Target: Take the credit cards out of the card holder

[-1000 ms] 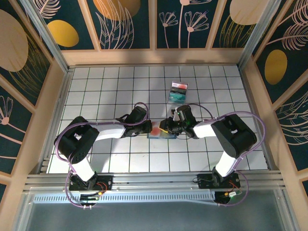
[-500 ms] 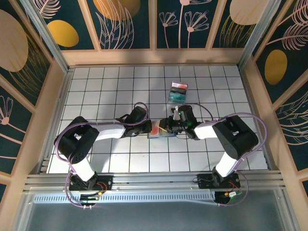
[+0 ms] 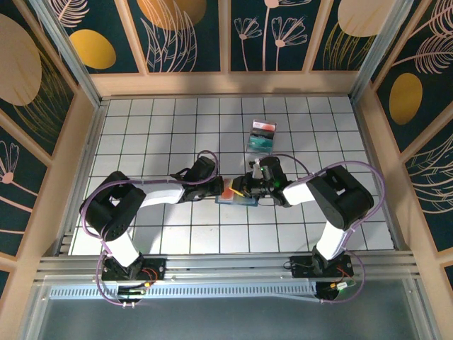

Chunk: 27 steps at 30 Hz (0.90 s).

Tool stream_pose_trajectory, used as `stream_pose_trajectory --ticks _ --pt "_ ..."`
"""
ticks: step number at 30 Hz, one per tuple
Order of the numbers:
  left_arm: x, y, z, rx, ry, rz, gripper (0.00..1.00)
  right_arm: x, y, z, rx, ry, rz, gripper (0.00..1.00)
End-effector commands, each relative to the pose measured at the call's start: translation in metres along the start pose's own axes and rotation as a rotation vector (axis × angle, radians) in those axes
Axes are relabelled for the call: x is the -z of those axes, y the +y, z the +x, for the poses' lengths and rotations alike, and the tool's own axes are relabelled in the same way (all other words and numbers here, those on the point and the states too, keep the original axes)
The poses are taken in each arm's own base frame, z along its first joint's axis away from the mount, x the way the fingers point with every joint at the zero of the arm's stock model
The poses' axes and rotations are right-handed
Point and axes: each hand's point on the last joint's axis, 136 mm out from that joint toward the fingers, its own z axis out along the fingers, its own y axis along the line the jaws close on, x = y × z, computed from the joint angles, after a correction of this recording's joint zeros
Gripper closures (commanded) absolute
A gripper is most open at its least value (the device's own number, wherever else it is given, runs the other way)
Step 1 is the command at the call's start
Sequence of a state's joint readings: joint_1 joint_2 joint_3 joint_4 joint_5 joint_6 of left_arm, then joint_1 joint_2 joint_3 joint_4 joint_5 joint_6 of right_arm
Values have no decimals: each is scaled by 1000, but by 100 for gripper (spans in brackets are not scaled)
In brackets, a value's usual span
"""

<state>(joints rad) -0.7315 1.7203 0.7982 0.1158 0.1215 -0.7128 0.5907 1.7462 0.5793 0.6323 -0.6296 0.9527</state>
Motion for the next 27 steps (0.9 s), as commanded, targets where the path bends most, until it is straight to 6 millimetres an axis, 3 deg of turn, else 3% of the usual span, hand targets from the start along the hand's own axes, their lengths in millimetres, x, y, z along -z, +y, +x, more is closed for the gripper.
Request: stream_pose_trajectory --ticks 1,9,22,27 --pt "-1 13 18 15 61 -68 92 2 21 1 53 9 -61 82" --pt "-4 21 18 16 69 -113 93 15 28 -5 53 -18 -82 84" --pt "-4 24 18 16 70 -130 93 25 22 -8 46 -43 -47 85" --pt "-3 24 17 16 62 -136 93 26 5 -11 53 -53 68 96"
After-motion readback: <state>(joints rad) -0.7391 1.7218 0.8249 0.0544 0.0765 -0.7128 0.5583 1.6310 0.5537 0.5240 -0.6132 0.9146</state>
